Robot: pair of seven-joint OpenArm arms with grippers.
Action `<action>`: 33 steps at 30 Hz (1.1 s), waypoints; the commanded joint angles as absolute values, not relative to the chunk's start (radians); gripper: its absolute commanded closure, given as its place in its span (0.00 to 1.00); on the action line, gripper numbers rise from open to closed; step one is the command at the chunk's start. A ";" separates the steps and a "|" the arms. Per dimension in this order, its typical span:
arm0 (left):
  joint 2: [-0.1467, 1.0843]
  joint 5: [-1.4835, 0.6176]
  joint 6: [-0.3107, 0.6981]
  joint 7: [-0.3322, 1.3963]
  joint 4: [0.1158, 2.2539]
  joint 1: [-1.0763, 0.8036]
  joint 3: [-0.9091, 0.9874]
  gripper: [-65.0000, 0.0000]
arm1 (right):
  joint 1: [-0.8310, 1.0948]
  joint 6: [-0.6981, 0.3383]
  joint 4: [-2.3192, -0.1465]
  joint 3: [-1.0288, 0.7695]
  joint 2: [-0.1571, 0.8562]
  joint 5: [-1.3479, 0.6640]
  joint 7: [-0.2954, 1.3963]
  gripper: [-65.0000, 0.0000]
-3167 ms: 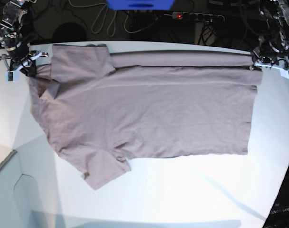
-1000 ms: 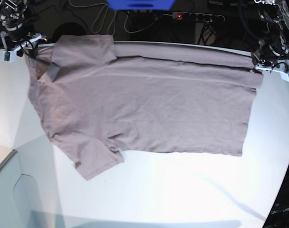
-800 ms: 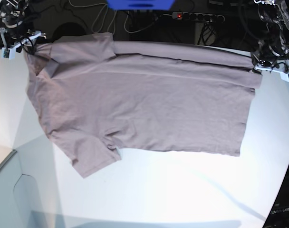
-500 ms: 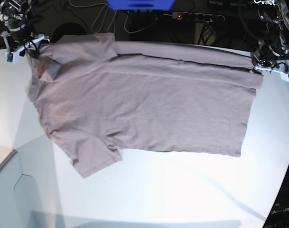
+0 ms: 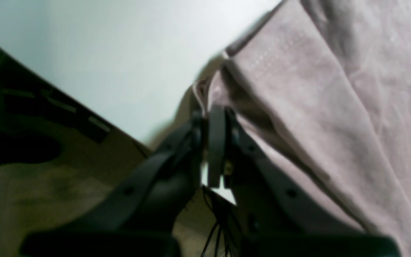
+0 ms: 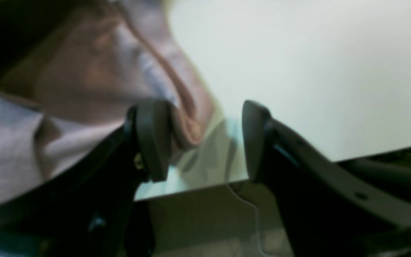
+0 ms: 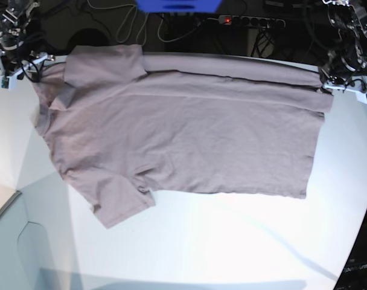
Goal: Layout the t-shirt on the table in an organized manner, then fold the t-shirt properly
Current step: 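Release the sleeve and lift the right gripper off the shirt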
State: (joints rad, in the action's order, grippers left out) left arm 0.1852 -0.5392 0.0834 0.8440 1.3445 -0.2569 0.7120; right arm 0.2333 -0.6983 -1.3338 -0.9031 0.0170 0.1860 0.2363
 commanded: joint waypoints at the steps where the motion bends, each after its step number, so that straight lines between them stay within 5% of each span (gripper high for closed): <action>1: 0.194 -0.524 0.076 0.855 1.349 -0.263 0.716 1.00 | 0.228 -0.698 -1.348 -0.906 0.035 0.176 0.214 0.51; 33: 0.163 -0.526 0.076 0.855 1.349 -0.254 0.716 1.00 | 0.220 -0.698 -1.368 -1.029 0.031 0.176 0.214 0.51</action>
